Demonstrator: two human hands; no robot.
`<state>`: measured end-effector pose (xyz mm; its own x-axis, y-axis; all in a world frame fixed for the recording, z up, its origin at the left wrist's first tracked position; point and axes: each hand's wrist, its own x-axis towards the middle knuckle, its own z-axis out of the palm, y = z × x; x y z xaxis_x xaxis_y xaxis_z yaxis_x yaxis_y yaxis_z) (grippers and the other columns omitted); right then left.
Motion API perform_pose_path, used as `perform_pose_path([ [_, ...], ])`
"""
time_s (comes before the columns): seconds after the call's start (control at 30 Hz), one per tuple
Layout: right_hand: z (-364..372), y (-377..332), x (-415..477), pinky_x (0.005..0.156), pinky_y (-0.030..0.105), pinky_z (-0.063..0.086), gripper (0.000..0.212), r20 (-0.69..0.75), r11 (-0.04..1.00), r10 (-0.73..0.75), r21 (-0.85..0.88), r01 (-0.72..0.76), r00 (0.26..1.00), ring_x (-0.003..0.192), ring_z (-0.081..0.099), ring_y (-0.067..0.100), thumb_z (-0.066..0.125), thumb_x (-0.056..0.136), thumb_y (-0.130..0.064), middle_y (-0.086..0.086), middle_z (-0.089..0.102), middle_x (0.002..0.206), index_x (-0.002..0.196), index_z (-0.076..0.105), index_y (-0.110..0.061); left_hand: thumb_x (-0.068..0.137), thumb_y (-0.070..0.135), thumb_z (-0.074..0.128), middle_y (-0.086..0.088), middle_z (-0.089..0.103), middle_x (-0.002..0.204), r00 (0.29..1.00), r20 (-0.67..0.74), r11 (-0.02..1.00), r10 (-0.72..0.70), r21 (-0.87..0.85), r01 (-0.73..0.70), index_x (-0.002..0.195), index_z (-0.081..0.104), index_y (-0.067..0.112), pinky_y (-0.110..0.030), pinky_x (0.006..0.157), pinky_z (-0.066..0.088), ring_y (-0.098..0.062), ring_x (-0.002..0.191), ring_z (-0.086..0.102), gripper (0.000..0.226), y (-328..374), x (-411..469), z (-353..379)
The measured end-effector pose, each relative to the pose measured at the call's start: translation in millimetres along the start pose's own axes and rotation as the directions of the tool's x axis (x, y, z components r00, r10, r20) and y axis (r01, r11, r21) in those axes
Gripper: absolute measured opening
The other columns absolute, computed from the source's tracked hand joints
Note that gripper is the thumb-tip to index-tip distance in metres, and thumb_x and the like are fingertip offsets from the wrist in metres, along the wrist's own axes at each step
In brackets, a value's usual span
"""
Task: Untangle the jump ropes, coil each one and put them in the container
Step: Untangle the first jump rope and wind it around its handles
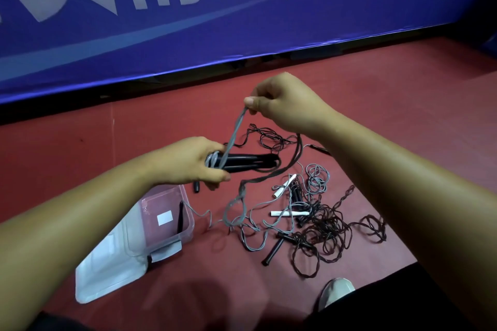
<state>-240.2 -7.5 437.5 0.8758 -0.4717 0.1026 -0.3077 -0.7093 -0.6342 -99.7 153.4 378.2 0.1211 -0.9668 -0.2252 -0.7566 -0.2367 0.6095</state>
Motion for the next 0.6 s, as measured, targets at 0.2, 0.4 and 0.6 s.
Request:
perform_pose_path([
  [0.2, 2, 28, 4, 0.047, 0.021, 0.033, 0.025, 0.071, 0.972, 0.097, 0.207, -0.109, 0.993, 0.05, 0.04, 0.012, 0.066, 0.096, -0.026, -0.001, 0.052, 0.056, 0.081, 0.072, -0.006, 0.087, -0.002, 0.068, -0.015, 0.075, 0.083, 0.991, 0.065, 0.868, 0.113, -0.493, -0.067, 0.106, 0.061, -0.005, -0.025, 0.069, 0.057, -0.022, 0.073, 0.073, 0.02, 11, -14, -9],
  [0.4, 23, 46, 0, 0.045, 0.021, 0.016, 0.018, 0.462, 0.784, 0.16, 0.477, -0.397, 0.872, 0.044, 0.028, 0.01, 0.055, 0.101, -0.02, 0.002, 0.05, 0.06, 0.095, 0.066, -0.006, 0.085, 0.005, 0.059, -0.007, 0.063, 0.07, 0.965, -0.259, 0.503, -0.037, -0.84, -0.206, 0.096, 0.056, 0.006, -0.021, 0.056, 0.051, -0.016, 0.061, 0.061, 0.012, 8, -12, -17],
  [0.6, 27, 32, -2, 0.047, 0.023, 0.024, 0.024, 0.451, 0.847, 0.119, 0.42, -0.327, 0.885, 0.047, 0.033, 0.012, 0.05, 0.104, -0.021, 0.002, 0.049, 0.063, 0.109, 0.068, -0.006, 0.096, 0.01, 0.051, -0.009, 0.056, 0.074, 0.9, -0.305, 0.182, -0.311, -0.949, -0.259, 0.12, 0.058, 0.013, -0.02, 0.054, 0.049, -0.016, 0.061, 0.057, 0.025, -14, 0, -30],
])
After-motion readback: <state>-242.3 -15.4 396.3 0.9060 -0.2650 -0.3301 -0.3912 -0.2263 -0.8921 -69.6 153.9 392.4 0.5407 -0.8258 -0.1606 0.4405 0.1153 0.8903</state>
